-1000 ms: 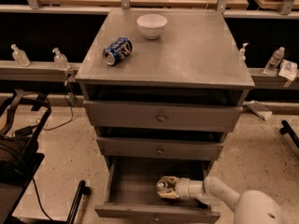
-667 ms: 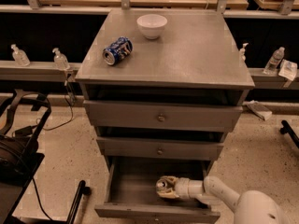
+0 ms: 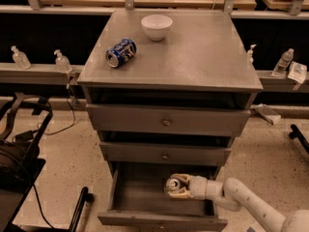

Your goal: Pick 7up can from bottom drawer and place on counter

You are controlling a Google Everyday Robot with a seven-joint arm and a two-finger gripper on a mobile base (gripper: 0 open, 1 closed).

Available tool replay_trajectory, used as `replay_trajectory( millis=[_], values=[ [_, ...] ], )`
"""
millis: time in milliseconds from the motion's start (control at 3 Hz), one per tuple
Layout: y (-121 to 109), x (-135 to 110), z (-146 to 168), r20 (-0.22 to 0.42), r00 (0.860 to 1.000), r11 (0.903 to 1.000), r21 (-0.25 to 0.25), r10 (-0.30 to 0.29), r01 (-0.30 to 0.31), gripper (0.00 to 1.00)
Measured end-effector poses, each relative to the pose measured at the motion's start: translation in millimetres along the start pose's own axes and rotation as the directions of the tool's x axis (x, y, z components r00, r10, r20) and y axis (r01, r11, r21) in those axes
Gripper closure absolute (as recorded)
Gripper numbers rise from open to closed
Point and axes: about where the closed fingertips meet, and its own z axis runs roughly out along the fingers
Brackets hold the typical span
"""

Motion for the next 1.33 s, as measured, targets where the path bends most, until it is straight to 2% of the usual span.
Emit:
replay_trajectory(
  millis=[333, 667, 1000, 1333],
  values=[
    [3, -63, -47, -0.032, 0.998, 0.9971, 0.053, -0.052, 0.054, 1.0],
    [3, -63, -47, -0.032, 0.998, 0.9971, 0.053, -0.052, 0.054, 1.0],
    [-7, -83, -57, -0.023, 1.0, 0.9981, 0.061, -0.002, 0.004, 1.0],
    [-19, -126, -91, -0.028, 0.998, 0.9935, 0.096, 0.063, -0.06, 1.0]
  ],
)
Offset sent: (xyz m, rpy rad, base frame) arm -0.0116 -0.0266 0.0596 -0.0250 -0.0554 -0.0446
